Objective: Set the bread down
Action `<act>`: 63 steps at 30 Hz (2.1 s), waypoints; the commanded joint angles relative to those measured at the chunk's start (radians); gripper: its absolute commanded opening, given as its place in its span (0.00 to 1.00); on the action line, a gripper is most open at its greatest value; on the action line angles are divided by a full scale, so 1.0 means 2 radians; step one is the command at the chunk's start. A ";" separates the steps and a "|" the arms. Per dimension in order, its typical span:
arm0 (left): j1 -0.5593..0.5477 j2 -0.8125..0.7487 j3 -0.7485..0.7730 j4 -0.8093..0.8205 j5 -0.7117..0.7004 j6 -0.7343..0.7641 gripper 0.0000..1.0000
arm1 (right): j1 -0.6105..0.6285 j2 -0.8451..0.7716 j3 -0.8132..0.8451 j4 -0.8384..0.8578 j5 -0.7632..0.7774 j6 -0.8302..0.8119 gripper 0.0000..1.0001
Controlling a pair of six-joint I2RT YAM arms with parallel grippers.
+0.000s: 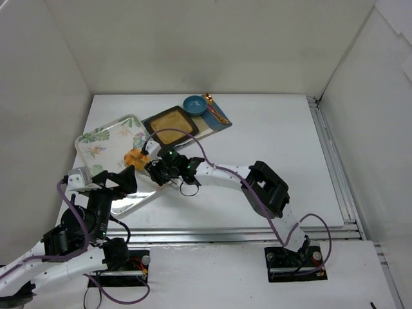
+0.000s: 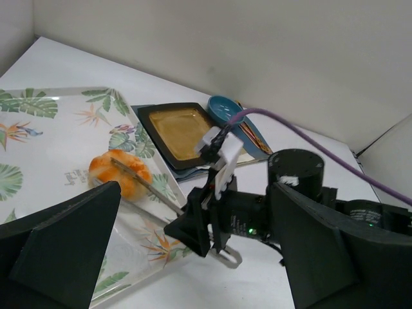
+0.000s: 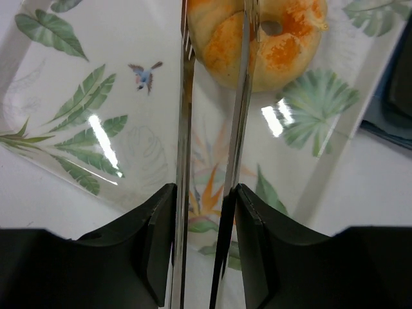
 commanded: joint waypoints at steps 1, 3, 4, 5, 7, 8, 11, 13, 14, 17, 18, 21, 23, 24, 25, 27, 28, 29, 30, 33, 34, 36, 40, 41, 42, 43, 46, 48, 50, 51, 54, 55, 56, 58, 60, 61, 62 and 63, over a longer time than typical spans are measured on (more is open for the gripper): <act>-0.002 0.007 0.001 0.010 -0.006 -0.007 0.99 | -0.034 -0.082 0.009 0.041 0.020 0.000 0.17; -0.002 0.005 0.004 0.005 -0.006 -0.010 0.99 | -0.048 -0.088 0.012 0.041 0.020 0.001 0.17; -0.002 0.002 0.002 0.004 -0.003 -0.013 0.99 | -0.053 -0.094 0.013 0.042 0.014 0.001 0.16; -0.002 0.000 0.002 0.004 -0.002 -0.014 0.99 | -0.062 -0.096 0.014 0.043 0.013 0.001 0.17; -0.002 -0.003 -0.002 0.001 0.000 -0.017 0.99 | -0.070 -0.095 0.026 0.043 0.017 0.001 0.17; -0.002 -0.006 -0.003 -0.001 0.000 -0.018 0.99 | -0.079 -0.093 0.030 0.043 0.023 0.001 0.17; -0.002 -0.010 -0.008 -0.002 0.002 -0.022 0.99 | -0.100 -0.076 0.057 0.041 0.028 0.008 0.17; -0.002 -0.010 -0.009 -0.003 0.002 -0.022 0.99 | -0.110 -0.057 0.084 0.033 0.029 0.010 0.16; -0.002 -0.010 -0.008 -0.006 0.002 -0.024 0.99 | -0.120 -0.051 0.091 0.031 0.029 0.010 0.16; -0.002 -0.006 -0.008 -0.010 0.001 -0.028 0.99 | -0.137 -0.026 0.123 0.023 0.020 0.015 0.16; -0.002 -0.006 -0.008 -0.010 0.003 -0.028 0.99 | -0.140 -0.021 0.134 0.020 0.016 0.017 0.16; -0.002 -0.003 -0.008 -0.011 0.008 -0.029 0.99 | -0.153 -0.001 0.149 0.020 -0.005 0.022 0.18; -0.002 -0.001 -0.008 -0.012 0.010 -0.029 0.99 | -0.158 0.006 0.154 0.019 -0.010 0.024 0.19; -0.002 0.000 -0.008 -0.013 0.011 -0.031 0.99 | -0.159 0.013 0.157 0.020 -0.012 0.024 0.19; -0.002 -0.001 -0.008 -0.013 0.011 -0.031 0.99 | -0.160 0.016 0.158 0.020 -0.012 0.026 0.19; -0.002 0.000 -0.009 -0.014 0.009 -0.030 0.99 | -0.165 0.027 0.160 0.020 -0.018 0.028 0.19; -0.002 0.000 -0.009 -0.012 0.009 -0.029 0.99 | -0.167 0.029 0.161 0.020 -0.022 0.030 0.19; -0.002 0.000 -0.010 -0.012 0.006 -0.029 0.99 | -0.168 0.033 0.163 0.020 -0.025 0.032 0.20; -0.002 0.000 -0.012 -0.010 0.003 -0.027 0.99 | -0.170 0.041 0.164 0.020 -0.033 0.034 0.20; -0.002 0.003 -0.014 -0.007 0.003 -0.026 0.99 | -0.172 0.053 0.166 0.020 -0.034 0.041 0.20; -0.002 0.002 -0.014 -0.007 0.003 -0.025 0.99 | -0.172 0.055 0.166 0.020 -0.034 0.044 0.20; -0.002 0.004 -0.014 -0.008 0.004 -0.026 0.99 | -0.174 0.061 0.164 0.020 -0.036 0.046 0.20; -0.002 0.002 -0.014 -0.011 0.004 -0.028 0.99 | -0.173 0.064 0.162 0.020 -0.036 0.044 0.22; -0.002 0.000 -0.014 -0.011 0.004 -0.028 0.99 | -0.174 0.064 0.162 0.020 -0.036 0.045 0.23; -0.002 0.000 -0.015 -0.011 0.005 -0.028 0.99 | -0.173 0.065 0.161 0.019 -0.035 0.045 0.25; -0.002 -0.001 -0.015 -0.011 0.005 -0.028 0.99 | -0.173 0.064 0.161 0.019 -0.034 0.046 0.29; -0.002 -0.006 -0.015 -0.012 0.005 -0.028 0.99 | -0.173 0.062 0.159 0.017 -0.034 0.047 0.38; -0.002 -0.007 -0.016 -0.012 0.005 -0.028 0.99 | -0.174 0.059 0.158 0.018 -0.034 0.047 0.40; -0.002 -0.006 -0.016 -0.012 0.005 -0.027 0.99 | -0.173 0.055 0.157 0.018 -0.033 0.047 0.44; -0.002 -0.005 -0.015 -0.012 0.006 -0.027 0.99 | -0.173 0.054 0.156 0.018 -0.033 0.046 0.48; -0.002 -0.003 -0.015 -0.012 0.005 -0.026 0.99 | -0.175 0.049 0.153 0.017 -0.033 0.043 0.52; -0.002 -0.003 -0.015 -0.012 0.005 -0.026 0.99 | -0.174 0.048 0.152 0.017 -0.033 0.041 0.52; -0.002 -0.003 -0.015 -0.012 0.005 -0.026 0.99 | -0.175 0.047 0.151 0.017 -0.032 0.039 0.52; -0.002 -0.003 -0.015 -0.012 0.004 -0.026 0.99 | -0.174 0.039 0.148 0.017 -0.033 0.036 0.52; -0.002 -0.003 -0.015 -0.012 0.004 -0.026 0.99 | -0.175 0.032 0.142 0.017 -0.030 0.032 0.52; -0.002 -0.003 -0.015 -0.012 0.004 -0.025 0.99 | -0.174 0.028 0.140 0.017 -0.027 0.031 0.52; -0.002 -0.003 -0.015 -0.012 0.004 -0.024 0.99 | -0.175 0.024 0.137 0.017 -0.027 0.030 0.52; -0.002 -0.003 -0.015 -0.011 0.003 -0.023 0.99 | -0.174 0.012 0.129 0.017 -0.030 0.029 0.52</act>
